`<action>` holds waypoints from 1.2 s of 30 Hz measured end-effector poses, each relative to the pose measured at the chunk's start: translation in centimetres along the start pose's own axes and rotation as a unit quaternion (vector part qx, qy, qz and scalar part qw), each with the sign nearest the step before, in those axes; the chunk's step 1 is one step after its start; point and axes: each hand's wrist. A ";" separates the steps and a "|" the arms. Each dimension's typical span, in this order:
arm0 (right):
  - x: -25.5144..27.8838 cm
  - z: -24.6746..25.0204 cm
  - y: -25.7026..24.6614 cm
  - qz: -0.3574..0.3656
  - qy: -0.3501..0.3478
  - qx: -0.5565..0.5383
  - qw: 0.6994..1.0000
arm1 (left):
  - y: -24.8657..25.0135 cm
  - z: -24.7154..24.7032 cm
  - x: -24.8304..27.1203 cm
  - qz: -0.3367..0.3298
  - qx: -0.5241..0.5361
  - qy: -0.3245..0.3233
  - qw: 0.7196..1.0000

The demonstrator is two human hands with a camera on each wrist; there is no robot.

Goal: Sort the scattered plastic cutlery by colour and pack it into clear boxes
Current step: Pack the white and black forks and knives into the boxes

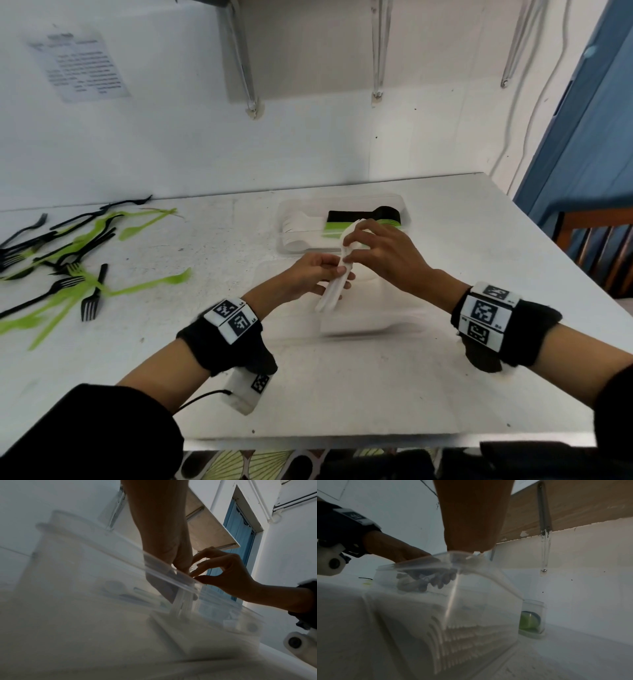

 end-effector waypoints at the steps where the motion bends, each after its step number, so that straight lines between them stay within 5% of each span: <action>1: 0.0 0.0 0.0 0.012 0.002 0.007 1.000 | 0.1 0.1 0.1 0.000 -0.002 -0.003 1.000; 8: 0.0 0.5 0.1 0.014 -0.012 0.005 1.000 | -0.2 1.4 0.4 0.030 -0.024 -0.001 0.999; 15: 0.6 1.3 1.2 -0.034 -0.108 -0.026 0.993 | -1.0 1.9 0.0 0.011 -0.057 0.131 0.990; 19: 0.9 1.5 1.9 -0.081 -0.135 -0.046 0.986 | -2.0 1.8 0.7 -0.056 -0.194 0.141 0.969; 25: 1.5 1.2 3.1 -0.227 -0.268 -0.097 0.931 | -2.9 0.5 1.3 -0.211 -0.306 0.257 0.892; 30: 1.7 1.3 3.2 -0.253 -0.255 -0.081 0.930 | -3.0 0.8 0.9 -0.177 -0.391 0.062 0.901; 36: 2.0 1.0 2.7 -0.240 -0.262 -0.055 0.933 | -2.4 -0.1 0.1 -0.147 -0.452 -0.033 0.879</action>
Point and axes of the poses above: each hand's wrist, its own x-axis away from the middle knuckle, its own z-axis out of the back of the hand, y = z × x, and after that the axes turned 7 degrees about -x, right-handed
